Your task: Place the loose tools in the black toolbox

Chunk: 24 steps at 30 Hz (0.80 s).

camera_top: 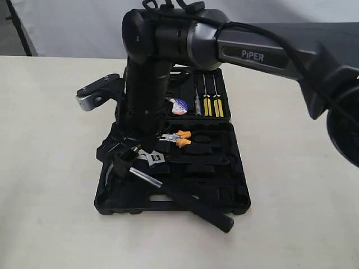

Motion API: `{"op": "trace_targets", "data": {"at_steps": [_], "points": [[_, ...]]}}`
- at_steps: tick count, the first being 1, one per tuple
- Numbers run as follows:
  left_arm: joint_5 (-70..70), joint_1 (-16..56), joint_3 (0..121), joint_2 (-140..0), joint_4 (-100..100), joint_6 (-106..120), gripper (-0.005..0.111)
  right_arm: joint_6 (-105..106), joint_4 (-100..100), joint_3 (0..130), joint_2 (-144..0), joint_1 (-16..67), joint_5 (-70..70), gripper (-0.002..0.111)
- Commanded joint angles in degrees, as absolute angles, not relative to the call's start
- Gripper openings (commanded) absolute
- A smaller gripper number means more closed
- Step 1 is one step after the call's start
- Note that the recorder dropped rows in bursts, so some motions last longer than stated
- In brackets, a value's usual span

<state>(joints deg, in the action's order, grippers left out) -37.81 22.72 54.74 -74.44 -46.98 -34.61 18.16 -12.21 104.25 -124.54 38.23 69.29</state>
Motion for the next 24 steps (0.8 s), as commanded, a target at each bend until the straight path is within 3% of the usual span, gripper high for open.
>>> {"op": "trace_targets", "data": {"at_steps": [1,12,15,20,24], "points": [[-36.8,22.5,54.2,-74.0,-46.2,-35.2,0.001,18.0,-11.9,104.5,-124.4,38.1,69.5,0.068],[-36.8,22.5,54.2,-74.0,-46.2,-35.2,0.001,17.7,-12.3,104.5,-129.7,38.1,65.8,0.065],[-36.8,22.5,54.2,-74.0,-46.2,-35.2,0.001,17.2,-12.2,104.5,-130.4,38.1,66.0,0.049],[-36.8,22.5,54.2,-74.0,-46.2,-35.2,0.001,17.1,-11.9,104.5,-129.4,38.3,66.4,-0.001],[-36.8,22.5,54.2,-74.0,-46.2,-35.2,0.001,16.0,-9.0,104.5,-128.1,38.9,66.4,0.001]]}}
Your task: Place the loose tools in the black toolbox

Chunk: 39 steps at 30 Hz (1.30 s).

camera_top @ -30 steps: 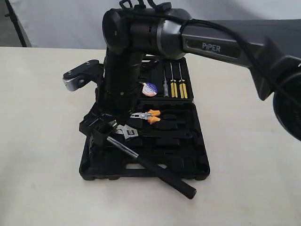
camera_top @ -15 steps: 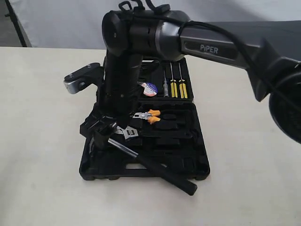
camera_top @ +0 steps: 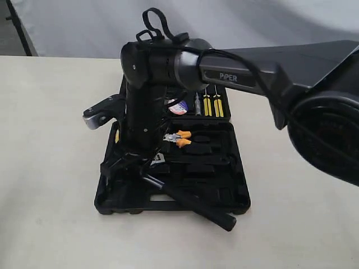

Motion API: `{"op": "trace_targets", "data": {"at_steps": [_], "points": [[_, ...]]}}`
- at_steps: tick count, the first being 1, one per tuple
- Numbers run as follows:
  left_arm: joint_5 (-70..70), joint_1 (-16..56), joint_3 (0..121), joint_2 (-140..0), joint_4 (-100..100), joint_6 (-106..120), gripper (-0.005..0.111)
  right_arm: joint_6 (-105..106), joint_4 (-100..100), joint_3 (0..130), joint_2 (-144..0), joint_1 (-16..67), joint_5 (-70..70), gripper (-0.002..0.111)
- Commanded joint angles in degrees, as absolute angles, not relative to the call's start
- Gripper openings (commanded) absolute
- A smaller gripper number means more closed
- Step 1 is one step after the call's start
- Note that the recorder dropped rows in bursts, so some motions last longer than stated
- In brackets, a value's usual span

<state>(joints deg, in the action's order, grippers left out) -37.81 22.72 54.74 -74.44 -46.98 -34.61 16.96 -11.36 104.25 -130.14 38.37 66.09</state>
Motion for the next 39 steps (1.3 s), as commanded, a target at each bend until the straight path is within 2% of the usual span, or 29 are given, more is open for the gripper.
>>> {"op": "trace_targets", "data": {"at_steps": [1,12,23,33,36,39], "points": [[-36.8,22.5,54.2,-74.0,-46.2,-35.2,0.001,15.5,-8.0,104.5,-127.5,39.3,66.4,0.001],[-36.8,22.5,54.2,-74.0,-46.2,-35.2,0.001,-0.9,25.1,104.1,-124.8,47.0,66.0,0.001],[-36.8,22.5,54.2,-74.0,-46.2,-35.2,0.001,-33.2,69.9,87.0,-124.8,57.4,63.9,0.001],[-36.8,22.5,54.2,-74.0,-46.2,-35.2,0.001,-42.6,75.3,78.9,-124.8,58.1,64.6,0.001],[-36.8,22.5,54.2,-74.0,-46.2,-35.2,0.001,-42.9,75.0,78.9,-124.8,58.2,65.6,0.006],[-36.8,22.5,54.2,-74.0,-46.2,-35.2,0.001,-42.9,74.9,78.9,-124.8,58.3,66.0,0.022]]}}
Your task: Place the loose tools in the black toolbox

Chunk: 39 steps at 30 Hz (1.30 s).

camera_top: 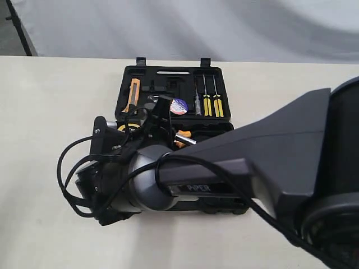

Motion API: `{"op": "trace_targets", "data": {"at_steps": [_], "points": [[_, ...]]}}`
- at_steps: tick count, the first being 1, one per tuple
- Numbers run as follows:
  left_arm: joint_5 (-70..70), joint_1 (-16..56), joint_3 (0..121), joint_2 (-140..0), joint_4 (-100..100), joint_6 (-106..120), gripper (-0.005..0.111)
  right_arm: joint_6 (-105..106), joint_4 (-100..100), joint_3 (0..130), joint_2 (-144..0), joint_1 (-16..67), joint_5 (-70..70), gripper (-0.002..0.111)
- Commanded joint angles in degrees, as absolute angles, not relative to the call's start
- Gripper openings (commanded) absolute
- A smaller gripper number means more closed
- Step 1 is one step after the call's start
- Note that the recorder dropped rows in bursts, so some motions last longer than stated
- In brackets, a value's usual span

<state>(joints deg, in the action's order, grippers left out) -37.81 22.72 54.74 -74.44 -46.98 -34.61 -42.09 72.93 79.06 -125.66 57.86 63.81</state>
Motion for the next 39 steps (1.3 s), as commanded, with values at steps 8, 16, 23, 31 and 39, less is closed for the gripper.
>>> {"op": "trace_targets", "data": {"at_steps": [8,16,23,31,39], "points": [[-36.8,22.5,54.2,-74.0,-46.2,-35.2,0.001,-44.3,76.5,78.9,-124.8,61.5,67.2,0.076],[-36.8,22.5,54.2,-74.0,-46.2,-35.2,0.001,-50.0,79.0,78.9,-119.9,62.1,67.8,0.076],[-36.8,22.5,54.2,-74.0,-46.2,-35.2,0.001,-47.4,55.2,78.9,-112.7,46.6,52.7,0.051],[-36.8,22.5,54.2,-74.0,-46.2,-35.2,0.001,-14.0,15.8,78.9,-113.0,31.8,39.3,0.021],[-36.8,22.5,54.2,-74.0,-46.2,-35.2,0.001,21.0,-20.7,79.2,-113.0,20.5,43.9,0.015]]}}
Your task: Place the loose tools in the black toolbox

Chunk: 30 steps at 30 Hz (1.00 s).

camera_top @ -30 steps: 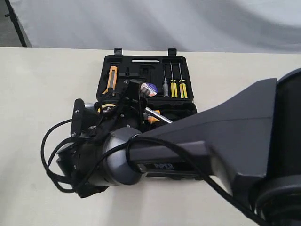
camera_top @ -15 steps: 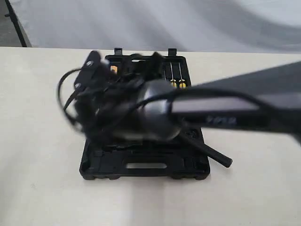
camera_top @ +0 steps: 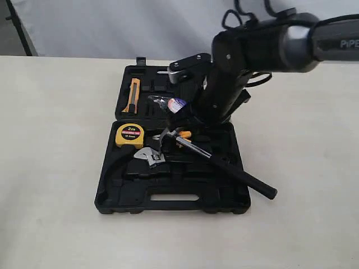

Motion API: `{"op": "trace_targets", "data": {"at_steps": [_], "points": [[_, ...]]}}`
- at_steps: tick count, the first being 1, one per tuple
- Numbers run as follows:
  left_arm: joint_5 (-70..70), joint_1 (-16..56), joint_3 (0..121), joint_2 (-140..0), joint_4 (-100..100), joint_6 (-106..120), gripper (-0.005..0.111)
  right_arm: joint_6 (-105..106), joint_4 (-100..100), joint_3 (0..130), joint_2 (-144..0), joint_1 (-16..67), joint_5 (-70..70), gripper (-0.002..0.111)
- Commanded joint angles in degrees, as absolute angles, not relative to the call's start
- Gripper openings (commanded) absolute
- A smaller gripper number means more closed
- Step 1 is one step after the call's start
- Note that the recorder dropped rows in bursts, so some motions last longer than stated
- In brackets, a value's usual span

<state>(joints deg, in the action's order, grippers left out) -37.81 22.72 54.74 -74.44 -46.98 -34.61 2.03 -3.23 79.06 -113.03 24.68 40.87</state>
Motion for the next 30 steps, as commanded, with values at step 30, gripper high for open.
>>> {"op": "trace_targets", "data": {"at_steps": [30], "points": [[-36.8,22.5,54.2,-74.0,-46.2,-35.2,0.001,29.7,-25.2,96.1,-127.5,17.4,57.0,0.047]]}}
